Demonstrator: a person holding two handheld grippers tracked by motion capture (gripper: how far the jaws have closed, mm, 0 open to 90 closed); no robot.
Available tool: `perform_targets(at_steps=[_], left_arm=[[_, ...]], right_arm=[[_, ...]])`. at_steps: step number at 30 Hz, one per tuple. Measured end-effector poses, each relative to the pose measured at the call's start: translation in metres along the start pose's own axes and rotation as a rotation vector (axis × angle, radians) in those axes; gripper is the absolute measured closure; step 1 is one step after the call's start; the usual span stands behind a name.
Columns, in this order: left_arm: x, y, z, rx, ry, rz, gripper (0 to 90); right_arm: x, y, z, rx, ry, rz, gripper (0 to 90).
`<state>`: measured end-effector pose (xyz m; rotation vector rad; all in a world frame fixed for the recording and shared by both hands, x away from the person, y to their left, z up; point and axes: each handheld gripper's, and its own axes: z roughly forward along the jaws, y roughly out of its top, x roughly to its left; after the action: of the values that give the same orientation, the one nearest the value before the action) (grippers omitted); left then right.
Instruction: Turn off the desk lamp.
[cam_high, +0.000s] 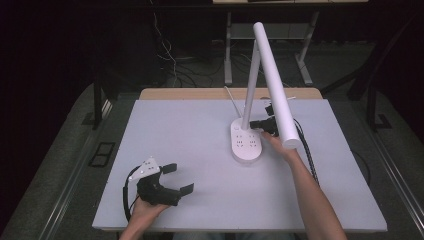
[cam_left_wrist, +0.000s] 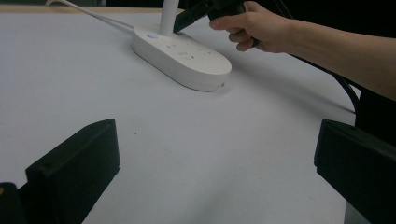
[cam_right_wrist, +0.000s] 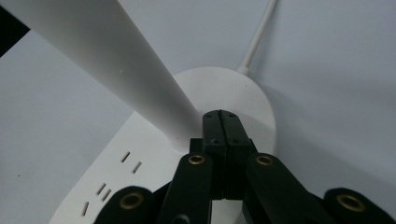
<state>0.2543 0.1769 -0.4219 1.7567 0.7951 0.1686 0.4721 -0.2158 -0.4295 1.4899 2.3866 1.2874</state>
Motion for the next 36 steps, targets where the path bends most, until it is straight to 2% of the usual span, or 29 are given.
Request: perform_targets(at_steps=[9,13,17,25,31,36], left_arm=[[0.002,0.0,-0.002,-0.006,0.005,-0.005,0.0],[0.002,0.0,-0.002,-0.008,0.005,-0.004,0.0],[0.001,0.0,-0.002,-0.008,0.006,-0.007,0.0],[0.001,0.0,-0.003,-0.008,0.009,-0.002,0.0],[0.001,0.0,-0.002,-0.006,0.008,-0.002,0.0],[0.0,0.0,-0.001,-0.005,0.007,0.0,0.0]], right_arm=[[-0.001,0.001,-0.001,-0.005,0.011,0.015,90.0],[0.0,0.001,-0.003,0.008,0.004,0.002,90.0],[0.004,0.002,-0.008,-0.001,0.003,-0.015,90.0],[0.006,0.007,-0.025,-0.025,-0.002,-0.007,89.9],[0.006,0.008,-0.041,-0.043,-0.003,-0.024,89.8],[0.009,0.007,-0.058,-0.054,-0.006,-0.043,83.8]])
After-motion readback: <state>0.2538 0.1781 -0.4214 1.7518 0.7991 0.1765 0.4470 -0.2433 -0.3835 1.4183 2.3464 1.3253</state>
